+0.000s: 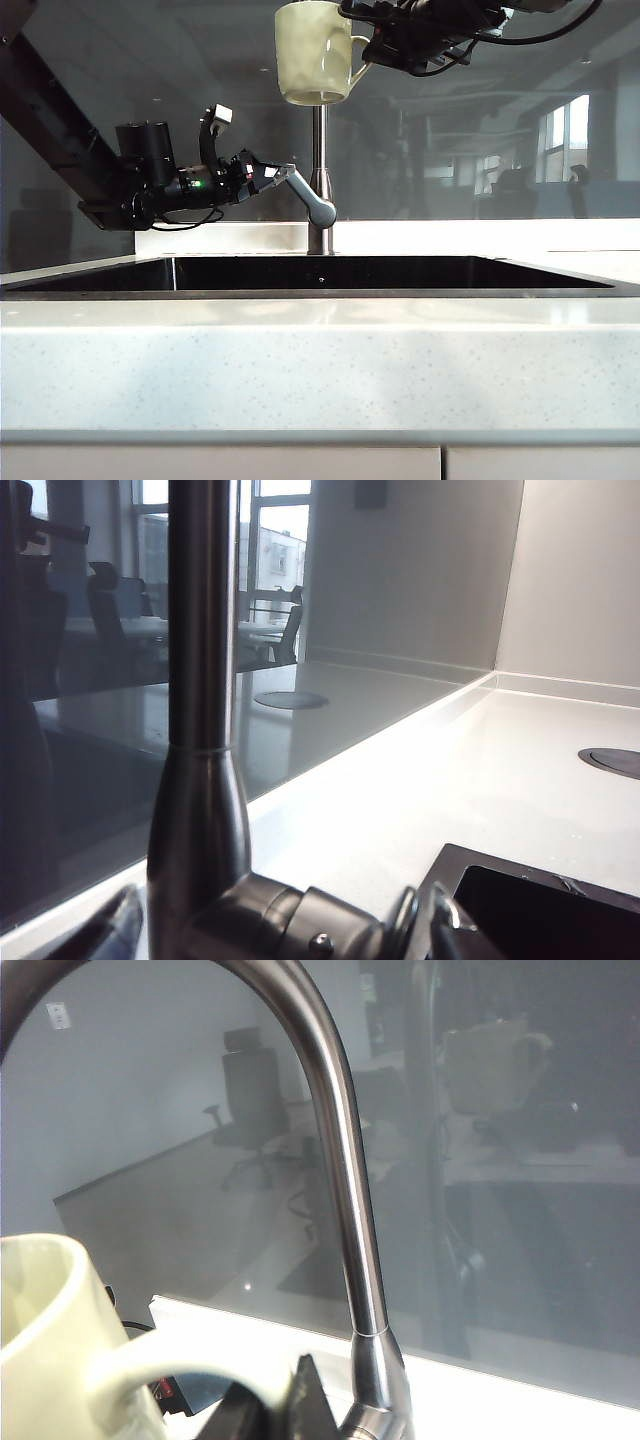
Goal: Pick up the mug next to the sink, go to the faucet to get some water, pour the water into the sink, and finally put the mug back to its place.
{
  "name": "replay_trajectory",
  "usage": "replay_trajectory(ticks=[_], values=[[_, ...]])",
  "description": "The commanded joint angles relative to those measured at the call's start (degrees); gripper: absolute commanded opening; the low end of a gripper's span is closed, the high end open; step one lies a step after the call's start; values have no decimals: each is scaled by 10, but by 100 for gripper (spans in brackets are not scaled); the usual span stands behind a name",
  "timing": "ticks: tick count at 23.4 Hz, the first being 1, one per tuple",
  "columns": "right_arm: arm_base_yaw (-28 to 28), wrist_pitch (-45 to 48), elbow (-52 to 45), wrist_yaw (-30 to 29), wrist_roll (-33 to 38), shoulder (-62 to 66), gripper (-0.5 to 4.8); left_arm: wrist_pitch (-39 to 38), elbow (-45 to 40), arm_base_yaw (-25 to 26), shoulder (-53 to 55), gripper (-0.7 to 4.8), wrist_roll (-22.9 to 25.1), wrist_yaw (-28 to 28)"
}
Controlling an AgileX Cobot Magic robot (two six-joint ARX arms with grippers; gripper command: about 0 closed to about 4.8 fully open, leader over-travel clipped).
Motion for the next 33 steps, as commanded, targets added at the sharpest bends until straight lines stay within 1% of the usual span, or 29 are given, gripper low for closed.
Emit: replay_trajectory(ticks=[1,6,9,11,12,14,17,20,22,25,26,28,30,31,32,33], values=[[1,47,8,2,10,-9,-5,5,3,0,-5,363,2,-4],[1,47,8,1,10,-9,-5,5,3,0,-5,362,2,-17],[1,47,8,1,10,-9,-5,4,3,0,-5,362,2,-38],[1,47,8,2,10,-9,-5,-1,3,0,-5,362,5,-57],[1,48,8,1,10,-9,-5,-10,3,0,-5,362,16,-81],[1,48,8,2,10,-9,-5,-20,3,0,-5,362,28,-108],[1,47,8,1,10,-9,-5,-38,3,0,-5,362,33,-149],[1,48,8,2,10,-9,-5,-57,2,0,-5,362,50,-181],[1,48,8,1,10,-10,-5,-63,3,0,-5,362,53,-190],[1,47,8,1,10,-10,-5,-51,3,2,-5,363,51,-145],[0,47,8,1,10,-10,-5,-40,3,3,-5,363,40,-117],[0,46,8,1,8,-10,-5,-9,2,6,-5,363,3,-59],[0,45,8,1,3,-10,-6,39,2,11,-5,363,-49,7],[0,45,8,1,2,-10,-5,63,3,13,-5,363,-74,27],[-1,45,8,1,2,-10,-5,96,2,16,-5,363,-111,42],[-1,45,8,2,2,-10,-5,121,2,19,-5,363,-140,49]])
